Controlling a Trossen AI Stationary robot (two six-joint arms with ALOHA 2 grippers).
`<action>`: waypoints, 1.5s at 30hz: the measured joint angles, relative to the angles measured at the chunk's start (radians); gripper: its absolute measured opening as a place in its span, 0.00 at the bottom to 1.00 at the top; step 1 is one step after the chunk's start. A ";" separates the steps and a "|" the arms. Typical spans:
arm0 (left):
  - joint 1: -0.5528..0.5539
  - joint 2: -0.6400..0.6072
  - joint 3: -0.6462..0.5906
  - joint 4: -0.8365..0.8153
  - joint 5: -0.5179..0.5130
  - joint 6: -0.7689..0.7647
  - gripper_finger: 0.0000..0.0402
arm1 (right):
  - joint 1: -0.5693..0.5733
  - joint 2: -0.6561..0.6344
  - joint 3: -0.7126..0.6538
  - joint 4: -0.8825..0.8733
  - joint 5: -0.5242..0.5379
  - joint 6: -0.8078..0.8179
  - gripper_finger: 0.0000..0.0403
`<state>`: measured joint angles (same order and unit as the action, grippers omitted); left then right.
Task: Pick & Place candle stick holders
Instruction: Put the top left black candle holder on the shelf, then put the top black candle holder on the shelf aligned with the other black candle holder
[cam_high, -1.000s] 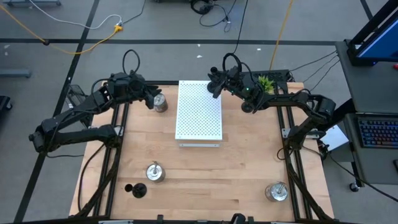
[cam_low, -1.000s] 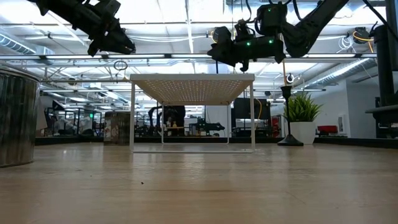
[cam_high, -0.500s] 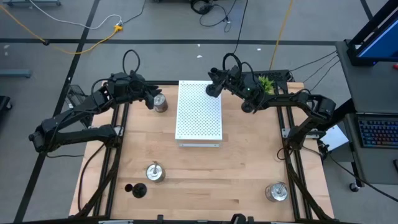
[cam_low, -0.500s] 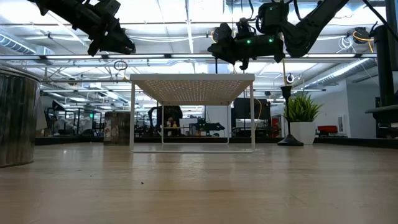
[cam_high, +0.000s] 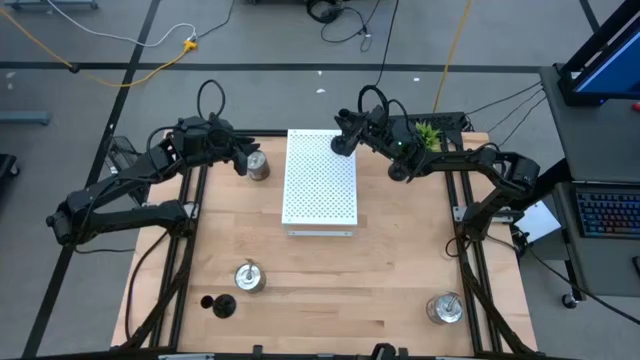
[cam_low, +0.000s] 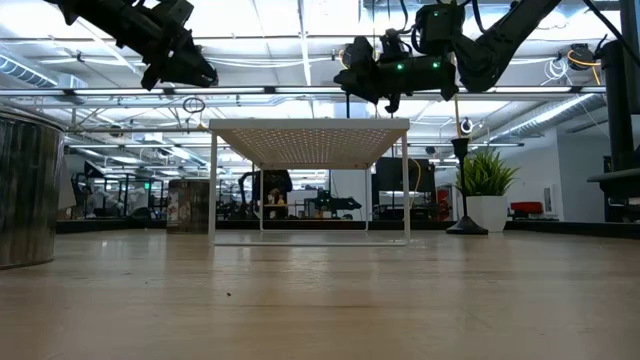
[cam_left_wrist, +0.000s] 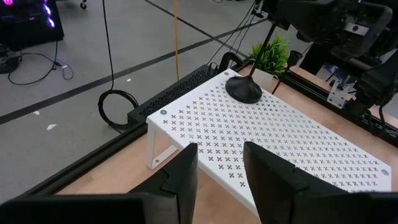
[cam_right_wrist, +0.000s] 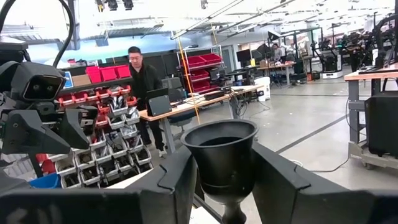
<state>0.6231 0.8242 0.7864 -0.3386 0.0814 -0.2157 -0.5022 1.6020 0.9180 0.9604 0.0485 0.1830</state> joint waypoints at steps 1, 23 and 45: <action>0.000 0.000 0.000 0.000 0.000 0.000 0.33 | 0.000 0.000 0.000 0.000 0.000 -0.004 0.35; 0.000 0.000 0.000 0.000 0.000 0.000 0.33 | 0.000 -0.095 0.001 -0.260 0.007 -0.169 0.63; 0.000 0.000 0.000 0.000 -0.002 0.011 0.33 | 0.001 -0.561 0.001 -1.141 0.085 -0.104 0.63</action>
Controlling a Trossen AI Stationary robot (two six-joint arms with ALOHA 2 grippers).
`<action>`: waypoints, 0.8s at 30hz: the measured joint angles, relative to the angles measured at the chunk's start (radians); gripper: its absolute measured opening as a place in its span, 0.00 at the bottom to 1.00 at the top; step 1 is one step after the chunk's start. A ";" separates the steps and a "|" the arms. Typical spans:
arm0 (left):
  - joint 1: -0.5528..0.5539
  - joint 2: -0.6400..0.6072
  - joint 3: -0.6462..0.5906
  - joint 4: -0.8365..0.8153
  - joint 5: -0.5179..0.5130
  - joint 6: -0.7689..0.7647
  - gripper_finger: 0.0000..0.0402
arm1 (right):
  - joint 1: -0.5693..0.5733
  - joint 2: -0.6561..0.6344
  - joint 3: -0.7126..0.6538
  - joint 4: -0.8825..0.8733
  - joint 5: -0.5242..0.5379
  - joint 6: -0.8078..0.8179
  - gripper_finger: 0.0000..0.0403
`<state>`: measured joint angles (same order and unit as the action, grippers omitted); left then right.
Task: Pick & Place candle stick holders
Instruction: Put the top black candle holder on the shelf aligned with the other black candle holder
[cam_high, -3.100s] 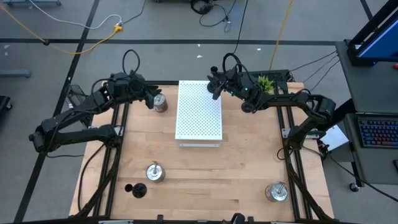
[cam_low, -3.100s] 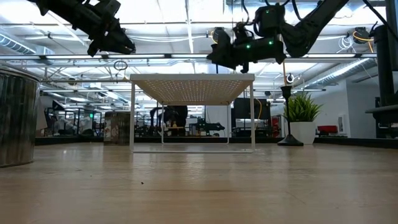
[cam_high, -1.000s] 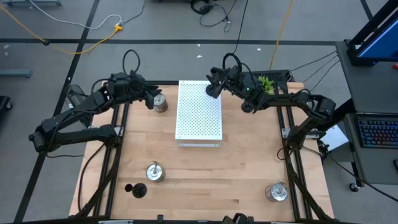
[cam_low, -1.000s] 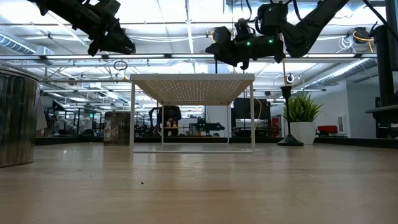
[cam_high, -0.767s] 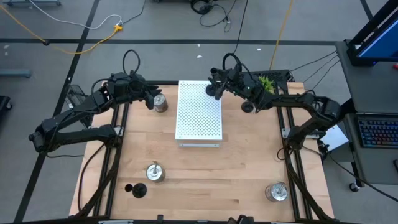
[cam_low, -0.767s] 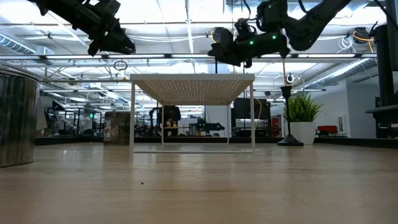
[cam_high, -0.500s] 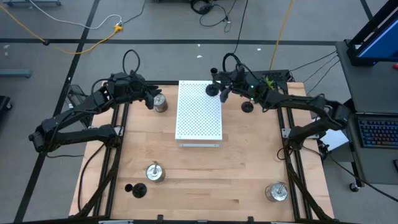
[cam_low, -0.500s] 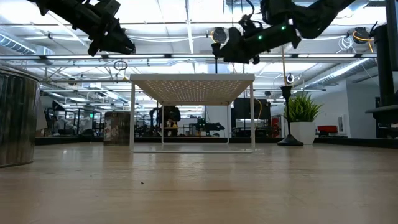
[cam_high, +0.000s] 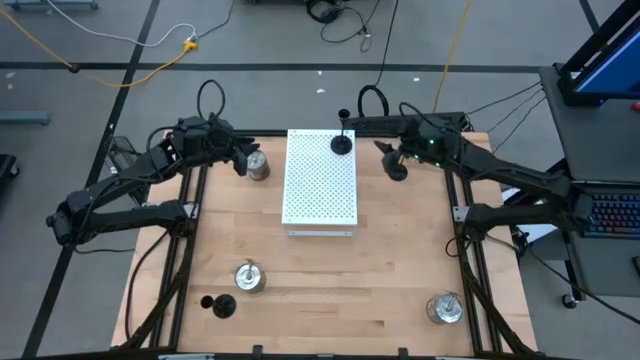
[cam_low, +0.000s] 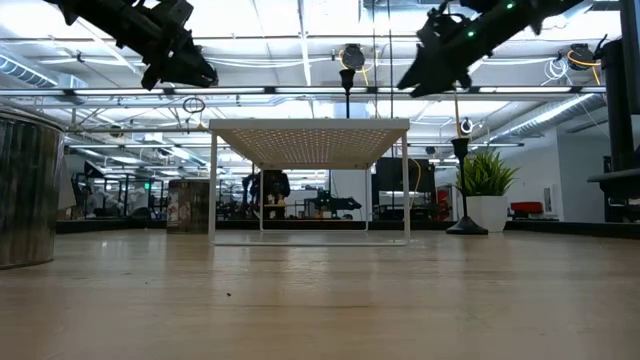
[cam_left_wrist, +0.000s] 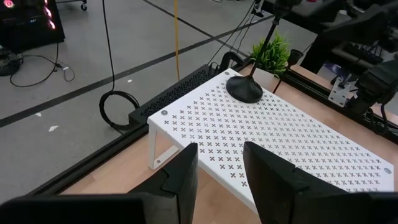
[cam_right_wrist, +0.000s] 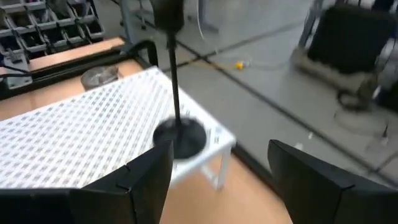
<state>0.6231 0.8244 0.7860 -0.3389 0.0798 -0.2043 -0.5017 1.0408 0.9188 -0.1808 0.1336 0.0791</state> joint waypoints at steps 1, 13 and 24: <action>0.000 0.000 0.000 0.000 0.000 0.000 0.33 | 0.000 -0.016 0.000 -0.036 -0.004 0.028 0.63; 0.000 0.000 0.000 0.000 -0.002 0.000 0.33 | 0.063 -0.078 0.000 -0.481 -0.003 0.329 0.63; 0.000 0.000 0.000 0.000 -0.002 0.009 0.33 | 0.072 -0.085 -0.187 -0.468 0.054 0.530 0.63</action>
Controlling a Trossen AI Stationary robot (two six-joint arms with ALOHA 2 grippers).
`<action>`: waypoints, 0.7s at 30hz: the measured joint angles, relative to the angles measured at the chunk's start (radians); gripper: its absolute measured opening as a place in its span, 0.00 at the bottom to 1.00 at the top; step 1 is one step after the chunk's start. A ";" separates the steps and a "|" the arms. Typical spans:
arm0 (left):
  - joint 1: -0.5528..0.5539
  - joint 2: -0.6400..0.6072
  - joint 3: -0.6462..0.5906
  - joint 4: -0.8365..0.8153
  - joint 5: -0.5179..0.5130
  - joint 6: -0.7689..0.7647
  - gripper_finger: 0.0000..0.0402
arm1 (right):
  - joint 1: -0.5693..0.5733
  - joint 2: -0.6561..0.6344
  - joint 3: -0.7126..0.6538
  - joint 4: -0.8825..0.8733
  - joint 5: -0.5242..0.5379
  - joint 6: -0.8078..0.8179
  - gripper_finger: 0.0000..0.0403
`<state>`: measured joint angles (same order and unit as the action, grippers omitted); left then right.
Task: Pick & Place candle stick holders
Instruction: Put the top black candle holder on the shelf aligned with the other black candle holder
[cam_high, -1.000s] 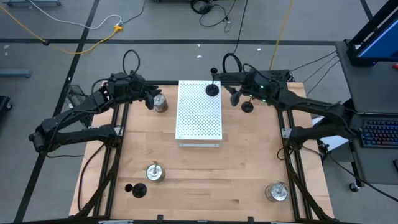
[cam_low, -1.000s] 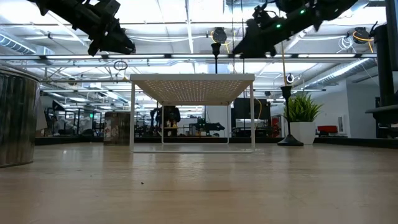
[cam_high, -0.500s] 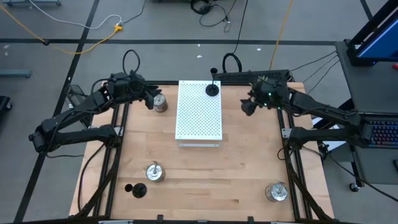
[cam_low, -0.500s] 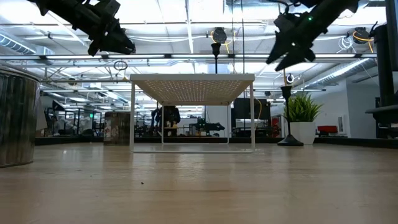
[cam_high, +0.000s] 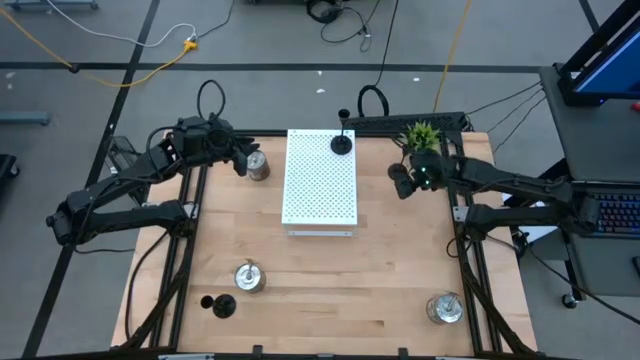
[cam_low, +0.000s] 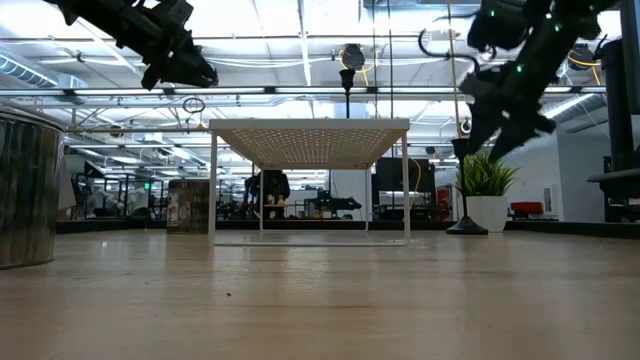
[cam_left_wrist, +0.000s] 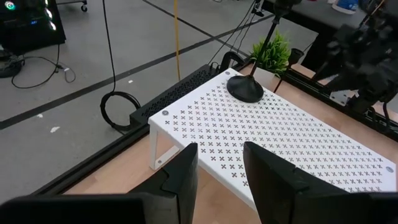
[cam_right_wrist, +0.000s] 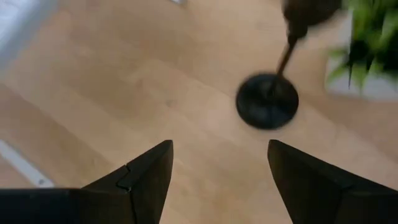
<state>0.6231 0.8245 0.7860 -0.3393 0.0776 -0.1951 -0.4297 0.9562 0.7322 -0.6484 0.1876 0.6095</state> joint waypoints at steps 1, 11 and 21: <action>0.000 0.000 0.000 0.000 0.000 0.000 0.33 | 0.000 0.000 -0.026 0.041 0.002 0.019 0.63; 0.000 0.000 0.000 0.000 0.000 0.002 0.33 | 0.000 0.000 -0.190 0.323 0.148 0.117 0.63; 0.000 0.000 0.000 0.000 0.000 0.008 0.33 | 0.000 0.006 -0.202 0.330 0.289 0.138 0.63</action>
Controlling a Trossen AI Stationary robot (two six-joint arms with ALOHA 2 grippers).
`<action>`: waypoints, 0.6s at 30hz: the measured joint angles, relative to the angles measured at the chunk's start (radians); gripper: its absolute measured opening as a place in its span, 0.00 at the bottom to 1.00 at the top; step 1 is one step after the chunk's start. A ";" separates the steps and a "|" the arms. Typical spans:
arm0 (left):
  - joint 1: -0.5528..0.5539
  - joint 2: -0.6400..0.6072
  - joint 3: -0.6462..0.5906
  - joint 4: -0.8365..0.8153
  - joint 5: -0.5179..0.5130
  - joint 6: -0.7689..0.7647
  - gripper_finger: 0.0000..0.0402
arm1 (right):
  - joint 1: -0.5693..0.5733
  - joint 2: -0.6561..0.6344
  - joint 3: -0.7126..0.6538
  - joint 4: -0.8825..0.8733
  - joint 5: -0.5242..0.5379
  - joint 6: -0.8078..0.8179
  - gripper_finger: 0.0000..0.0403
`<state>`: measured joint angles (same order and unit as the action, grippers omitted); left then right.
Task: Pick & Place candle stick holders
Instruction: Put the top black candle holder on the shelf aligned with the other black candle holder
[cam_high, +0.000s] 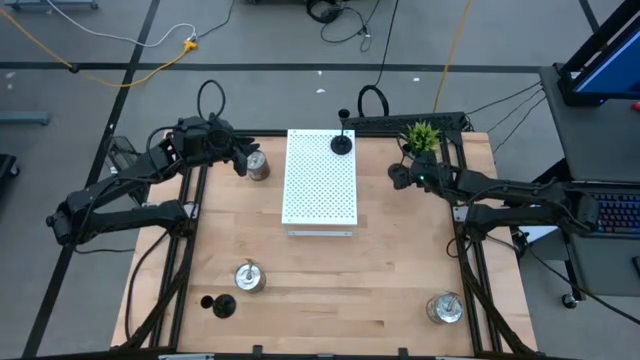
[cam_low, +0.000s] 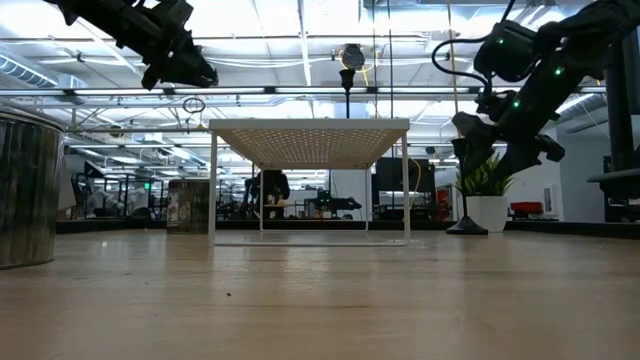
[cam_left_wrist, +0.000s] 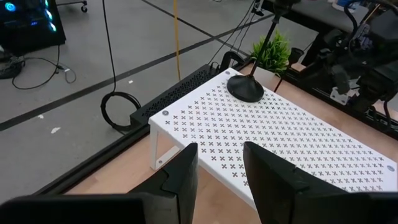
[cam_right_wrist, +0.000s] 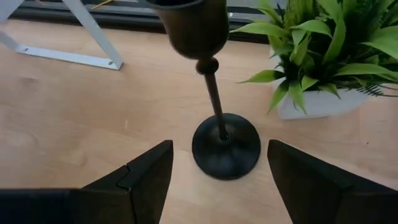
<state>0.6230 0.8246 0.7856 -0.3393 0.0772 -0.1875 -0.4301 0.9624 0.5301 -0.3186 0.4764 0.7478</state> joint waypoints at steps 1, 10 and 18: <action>0.000 0.000 0.000 0.000 0.000 0.001 0.33 | 0.000 0.004 0.000 0.003 0.001 0.000 0.63; 0.000 0.000 0.000 0.000 0.000 0.002 0.33 | 0.000 0.082 0.000 0.049 0.046 0.021 0.63; 0.000 0.000 0.000 0.000 0.000 0.001 0.33 | 0.000 0.141 0.000 0.167 0.074 -0.031 0.63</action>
<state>0.6231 0.8246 0.7856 -0.3393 0.0769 -0.1864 -0.4305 1.1032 0.5304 -0.1513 0.5502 0.7170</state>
